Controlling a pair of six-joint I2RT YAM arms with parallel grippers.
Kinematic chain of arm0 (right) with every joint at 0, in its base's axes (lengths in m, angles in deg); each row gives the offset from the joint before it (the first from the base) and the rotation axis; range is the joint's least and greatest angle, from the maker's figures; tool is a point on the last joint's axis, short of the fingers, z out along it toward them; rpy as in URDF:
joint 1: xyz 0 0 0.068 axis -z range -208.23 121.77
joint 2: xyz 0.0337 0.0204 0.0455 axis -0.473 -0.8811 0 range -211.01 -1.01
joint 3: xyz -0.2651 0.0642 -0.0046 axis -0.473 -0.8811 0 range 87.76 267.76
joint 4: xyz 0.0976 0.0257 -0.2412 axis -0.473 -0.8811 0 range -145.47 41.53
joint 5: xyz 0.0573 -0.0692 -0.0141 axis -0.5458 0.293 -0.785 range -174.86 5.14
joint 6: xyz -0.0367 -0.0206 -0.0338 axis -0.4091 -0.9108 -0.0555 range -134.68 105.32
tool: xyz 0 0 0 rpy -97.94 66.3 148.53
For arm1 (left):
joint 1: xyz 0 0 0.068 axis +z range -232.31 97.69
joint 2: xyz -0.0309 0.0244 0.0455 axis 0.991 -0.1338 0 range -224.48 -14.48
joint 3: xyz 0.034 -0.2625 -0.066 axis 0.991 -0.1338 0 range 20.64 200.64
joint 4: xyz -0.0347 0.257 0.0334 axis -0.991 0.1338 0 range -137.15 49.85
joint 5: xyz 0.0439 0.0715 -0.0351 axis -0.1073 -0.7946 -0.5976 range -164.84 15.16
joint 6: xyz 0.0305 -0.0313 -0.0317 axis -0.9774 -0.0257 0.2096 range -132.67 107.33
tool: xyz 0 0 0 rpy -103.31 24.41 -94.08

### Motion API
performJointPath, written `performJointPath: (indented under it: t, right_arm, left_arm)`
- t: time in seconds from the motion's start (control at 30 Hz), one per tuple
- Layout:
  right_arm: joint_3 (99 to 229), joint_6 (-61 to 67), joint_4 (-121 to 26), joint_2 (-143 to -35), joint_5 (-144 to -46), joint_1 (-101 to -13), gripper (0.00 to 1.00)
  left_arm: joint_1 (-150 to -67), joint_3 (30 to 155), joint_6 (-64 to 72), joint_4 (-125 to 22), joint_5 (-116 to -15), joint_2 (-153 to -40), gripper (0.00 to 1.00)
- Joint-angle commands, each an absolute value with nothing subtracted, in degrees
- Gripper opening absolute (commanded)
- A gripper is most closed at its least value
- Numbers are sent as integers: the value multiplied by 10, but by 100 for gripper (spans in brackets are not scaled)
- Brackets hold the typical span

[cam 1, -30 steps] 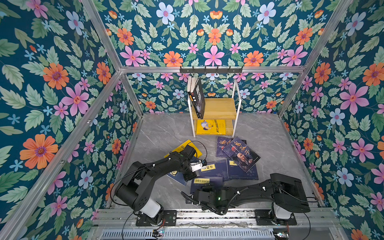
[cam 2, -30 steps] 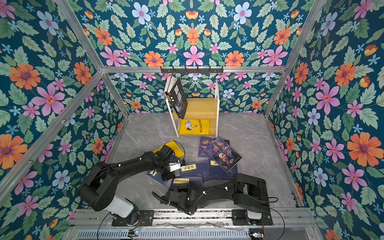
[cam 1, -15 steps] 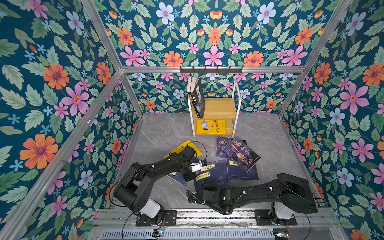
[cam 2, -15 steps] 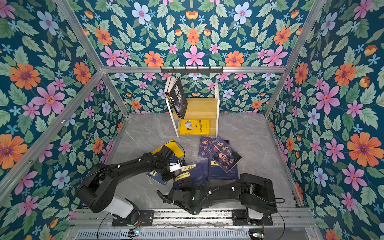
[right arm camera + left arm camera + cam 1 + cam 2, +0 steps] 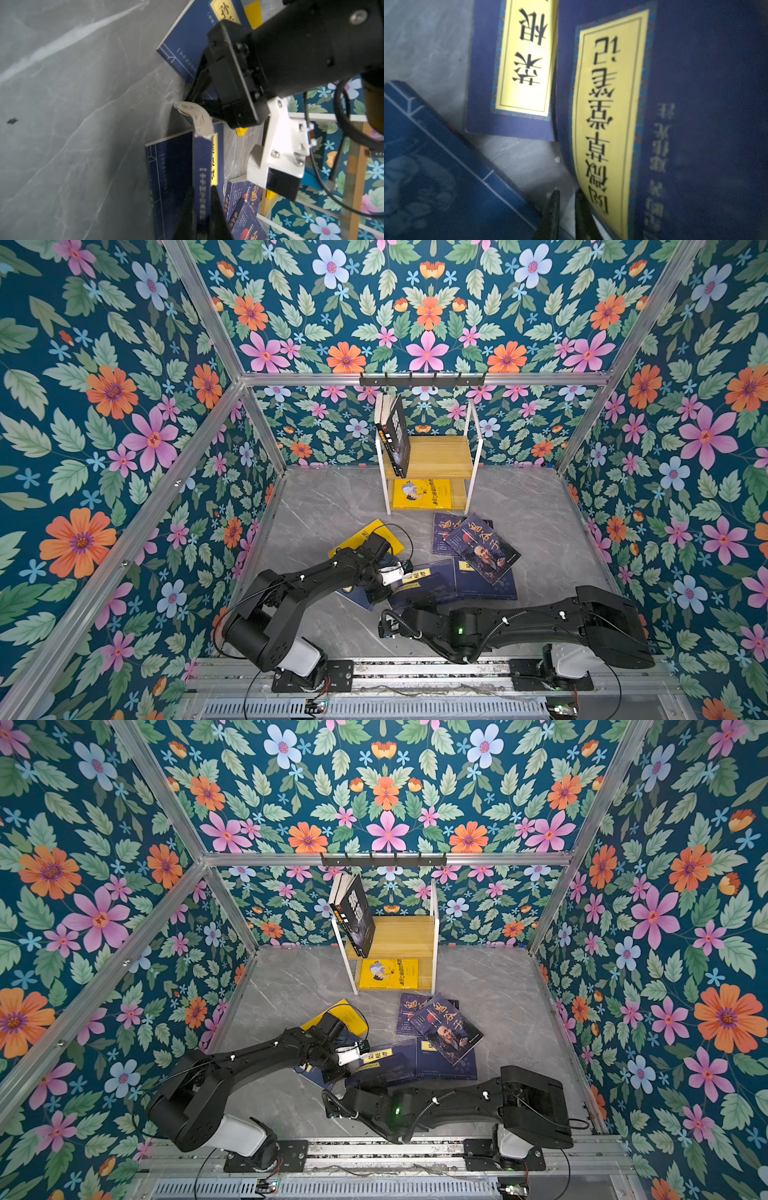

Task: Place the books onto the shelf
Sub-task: 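Carry the blue book to the shelf with the right gripper while the left arm withdraws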

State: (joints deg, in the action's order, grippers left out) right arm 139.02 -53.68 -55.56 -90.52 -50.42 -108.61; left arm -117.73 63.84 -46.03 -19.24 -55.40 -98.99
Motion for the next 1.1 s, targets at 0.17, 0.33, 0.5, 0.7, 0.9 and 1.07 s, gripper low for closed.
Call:
performJointPath:
  t: [0.17,0.33,0.5,0.7,0.9,1.07]
  right_arm:
    - [1396,-537,-595,-866,-534,-1070,0]
    - [1403,-543,-622,-836,-545,-1055,0]
    - [1415,-565,-652,-807,-554,-1028,0]
    - [1438,-607,-672,-788,-576,-979,0]
    - [1473,-653,-642,-801,-587,-922,0]
    - [1506,-677,-596,-835,-590,-879,0]
  left_arm:
    - [-1127,666,-395,-192,-493,-932,35]
    - [-1081,683,-366,-201,-473,-902,43]
    - [-1033,679,-342,-222,-472,-865,51]
    - [-972,658,-285,-264,-467,-818,58]
    - [-920,640,-241,-298,-474,-788,70]
    - [-879,634,-212,-322,-461,-773,79]
